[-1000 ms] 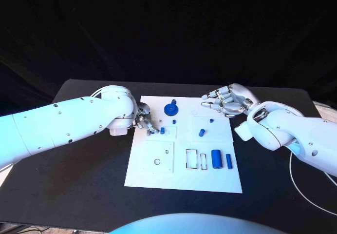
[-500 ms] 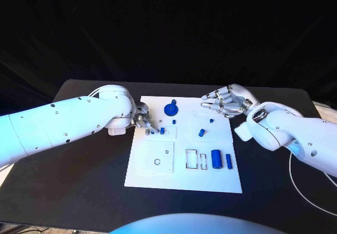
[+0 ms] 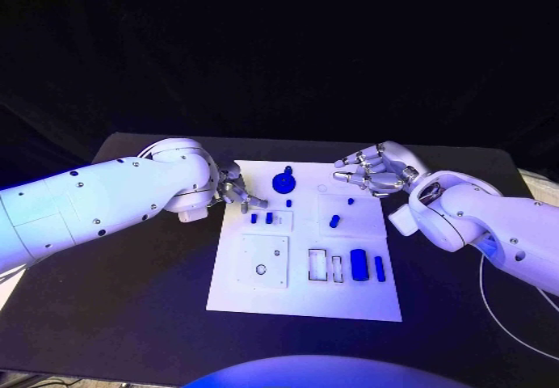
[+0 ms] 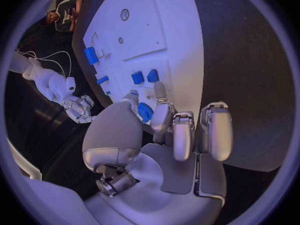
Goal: Assemble the parts on the task board
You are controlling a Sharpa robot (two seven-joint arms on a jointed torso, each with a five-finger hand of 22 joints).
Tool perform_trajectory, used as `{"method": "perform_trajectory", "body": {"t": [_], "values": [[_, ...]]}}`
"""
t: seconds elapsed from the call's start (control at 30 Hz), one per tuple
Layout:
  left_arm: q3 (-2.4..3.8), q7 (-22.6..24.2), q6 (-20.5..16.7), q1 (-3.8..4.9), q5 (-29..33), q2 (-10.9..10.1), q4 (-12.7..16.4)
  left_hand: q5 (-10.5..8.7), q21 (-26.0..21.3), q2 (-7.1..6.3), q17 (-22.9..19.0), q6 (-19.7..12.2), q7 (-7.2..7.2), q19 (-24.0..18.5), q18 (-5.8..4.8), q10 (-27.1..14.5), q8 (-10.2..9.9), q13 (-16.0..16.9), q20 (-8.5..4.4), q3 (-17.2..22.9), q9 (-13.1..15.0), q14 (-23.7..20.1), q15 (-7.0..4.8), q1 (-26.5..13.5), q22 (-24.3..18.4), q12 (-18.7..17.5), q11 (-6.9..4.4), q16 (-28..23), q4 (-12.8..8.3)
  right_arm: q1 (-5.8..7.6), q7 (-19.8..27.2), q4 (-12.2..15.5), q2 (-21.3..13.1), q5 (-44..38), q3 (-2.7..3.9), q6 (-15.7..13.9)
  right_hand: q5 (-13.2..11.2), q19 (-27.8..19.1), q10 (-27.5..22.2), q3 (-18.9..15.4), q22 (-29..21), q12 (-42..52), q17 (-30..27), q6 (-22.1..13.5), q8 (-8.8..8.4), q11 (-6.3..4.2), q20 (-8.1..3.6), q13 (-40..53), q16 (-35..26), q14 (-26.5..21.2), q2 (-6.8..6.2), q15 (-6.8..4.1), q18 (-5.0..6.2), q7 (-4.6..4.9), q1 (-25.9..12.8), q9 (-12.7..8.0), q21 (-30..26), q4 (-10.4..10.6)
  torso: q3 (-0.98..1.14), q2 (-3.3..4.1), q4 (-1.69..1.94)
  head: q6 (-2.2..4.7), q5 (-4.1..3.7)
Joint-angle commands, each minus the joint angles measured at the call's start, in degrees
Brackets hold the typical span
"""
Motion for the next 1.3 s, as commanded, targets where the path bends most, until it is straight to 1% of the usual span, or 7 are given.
{"method": "perform_trajectory", "body": {"t": [0.03,0.23,0.33,0.5,0.77,1.07,1.3], "values": [[0.53,0.59,-2.82,0.2,2.23,-0.85,0.7,-0.13,-0.98,0.3,15.1,-0.42,0.27,3.34,0.0,-0.58,0.26,-1.1,-0.32,-1.02,-0.14,6.02,-0.43,0.19,10.83,-1.22,0.27,0.18,-0.02,-0.14,0.38,-0.04,0.09,-0.19,-0.01,0.92,0.38,-0.31,-0.42,-0.23,-0.05,-0.03,-0.05,0.05,0.22,0.13,-0.07,-0.05,-0.21,2.04,0.7,0.23,0.35,-0.23,0.05,0.06,-0.36,0.01,0.01,0.06,0.01,0.09,-0.06],[1.27,3.17,-4.43,1.25,4.0,-2.15,1.42,1.04,-3.29,1.85,15.1,-1.93,0.76,2.47,0.52,-2.48,0.18,-4.18,-0.13,-2.42,-0.34,6.02,-0.18,3.35,9.59,-4.28,0.66,0.18,-0.16,-0.37,0.44,-0.16,0.18,-0.16,-0.01,0.93,0.38,-0.31,-0.42,-0.23,-0.05,-0.03,-0.05,0.05,0.22,0.13,-0.07,-0.05,-0.21,2.04,0.7,0.23,0.35,-0.23,0.05,0.06,-0.36,0.01,0.04,0.04,0.08,0.13,0.07],[1.32,9.41,-7.73,1.69,6.92,-2.14,1.18,4.26,-15.56,2.85,13.67,-6.21,2.38,-2.64,3.13,-11.04,-1.32,-16.86,0.5,-2.41,-1.14,5.45,0.69,8.38,2.69,-17.4,2.01,-0.93,-0.92,-0.44,0.46,-0.2,0.28,-0.15,-0.01,0.92,0.39,-0.3,-0.41,-0.26,-0.03,0.02,0.0,0.04,0.21,0.13,-0.07,-0.03,-0.19,2.05,0.73,0.23,0.34,-0.23,0.06,0.06,-0.36,0.01,0.04,0.04,0.02,0.26,0.1],[0.21,22.08,-16.37,1.81,6.55,-0.77,0.04,4.7,-48.65,2.22,-12.39,-13.77,6.4,-19.13,8.09,-26.19,-6.57,-28.96,3.22,1.07,-5.74,-10.35,4.23,22.89,-15.94,-33.07,5.96,-25.81,-5.21,-0.5,0.53,-0.2,0.31,-0.15,-0.01,0.59,0.39,-0.32,-0.43,-0.26,-0.07,-0.04,-0.06,0.04,0.21,0.13,-0.07,-0.07,-0.23,2.04,0.74,0.23,0.35,-0.23,0.06,0.06,-0.38,0.01,-0.01,0.07,-0.01,0.81,-0.21],[-1.44,33.48,-25.84,-0.56,-7.16,2.63,-1.77,4.12,-58.75,-3.49,-32.26,-9.56,5.98,-18.05,8.54,-23.79,-19.62,-49.1,5.46,9.47,-19.02,-16.45,5.64,32.61,-24.7,-51.12,8.18,-45.81,-7.27,-0.65,1.17,-0.14,0.11,0.24,-0.01,-1.45,0.74,-0.87,-2.01,0.09,-0.96,-3.39,-1.34,-0.14,0.14,0.12,-0.09,-2.72,-1.31,1.73,1.46,0.21,0.55,-0.18,1.02,0.02,-1.0,-0.37,-0.08,0.09,-0.04,1.58,-0.94],[-2.09,31.21,-18.84,-1.54,-21.89,5.84,-3.81,3.95,-56.85,-5.22,-20.37,-5.7,6.09,-11.08,8.65,-23.51,-22.48,-55.34,4.88,10.24,-22.72,-5.74,5.3,29.99,-24.48,-55.91,8.0,-30.58,-6.48,-0.75,2.15,0.08,0.17,0.61,-0.01,-2.63,0.89,-1.81,-3.14,0.17,-2.44,-5.97,-2.79,-0.33,0.11,0.16,-0.09,-4.91,-2.65,1.32,1.83,0.24,0.87,-0.12,1.42,0.01,-2.04,-0.47,0.04,0.17,-0.1,1.65,-1.06],[-2.24,29.93,-14.74,-2.09,-25.43,7.77,-5.59,3.88,-36.89,-5.56,-6.5,-4.29,5.78,-3.55,5.64,-21.87,-24.63,-58.02,4.29,9.08,-25.08,-0.17,4.81,28.91,-11.37,-56.62,7.64,-15.68,-6.16,-0.79,3.0,0.11,0.23,0.86,-0.01,-3.46,1.08,-2.1,-3.35,0.26,-2.91,-6.54,-3.17,-0.41,0.11,0.17,-0.09,-5.48,-3.04,1.23,1.97,0.24,0.97,-0.1,1.69,0.0,-2.38,-0.6,0.0,0.12,-0.12,1.63,-1.23]]}}
